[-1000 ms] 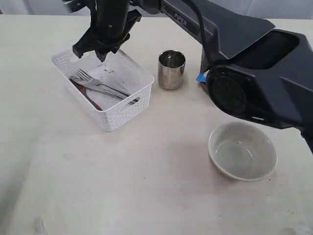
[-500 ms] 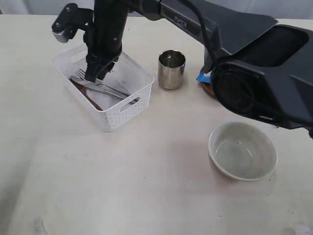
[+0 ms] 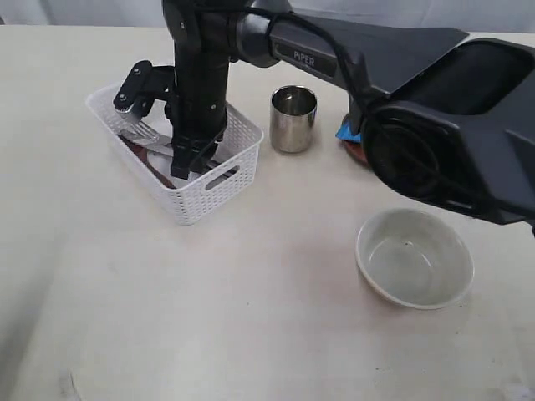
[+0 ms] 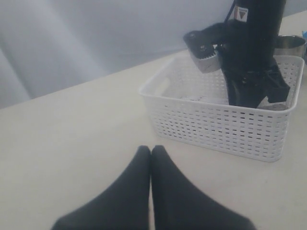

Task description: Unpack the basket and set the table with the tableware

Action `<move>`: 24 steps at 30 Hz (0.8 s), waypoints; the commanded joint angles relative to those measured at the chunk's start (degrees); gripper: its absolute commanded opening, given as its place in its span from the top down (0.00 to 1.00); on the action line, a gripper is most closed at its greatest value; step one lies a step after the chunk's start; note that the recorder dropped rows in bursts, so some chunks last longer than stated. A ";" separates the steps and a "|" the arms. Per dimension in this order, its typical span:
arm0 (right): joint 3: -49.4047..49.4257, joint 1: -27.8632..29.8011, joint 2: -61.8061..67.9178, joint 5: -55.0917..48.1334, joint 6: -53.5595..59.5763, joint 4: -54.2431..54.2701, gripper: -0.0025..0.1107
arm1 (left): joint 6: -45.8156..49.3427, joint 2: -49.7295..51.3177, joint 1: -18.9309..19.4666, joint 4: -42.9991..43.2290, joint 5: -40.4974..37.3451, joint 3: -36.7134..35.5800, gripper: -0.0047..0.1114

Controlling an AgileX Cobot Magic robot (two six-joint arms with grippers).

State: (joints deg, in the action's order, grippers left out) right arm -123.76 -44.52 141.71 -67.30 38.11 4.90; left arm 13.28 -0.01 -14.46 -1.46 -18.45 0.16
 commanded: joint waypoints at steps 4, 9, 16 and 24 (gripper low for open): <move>0.30 0.14 0.66 4.17 -4.13 -2.24 0.37 | -0.25 0.01 -0.33 -0.48 -0.05 -0.16 0.96; 0.30 0.26 3.25 3.94 -5.98 -1.50 0.39 | -0.25 0.01 -0.33 -0.48 -0.05 -0.16 0.96; 0.30 -0.36 4.63 3.94 -4.81 -1.57 0.86 | -0.25 0.01 -0.33 -0.39 -0.05 -0.16 0.96; -1.41 -0.36 1.28 2.81 -4.31 -2.63 0.98 | -0.25 0.01 -0.33 -0.39 -0.05 -0.16 0.96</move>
State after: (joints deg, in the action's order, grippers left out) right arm -124.51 -44.73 143.73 -62.90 33.58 0.93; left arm 13.28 -0.01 -14.46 -1.46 -18.45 0.16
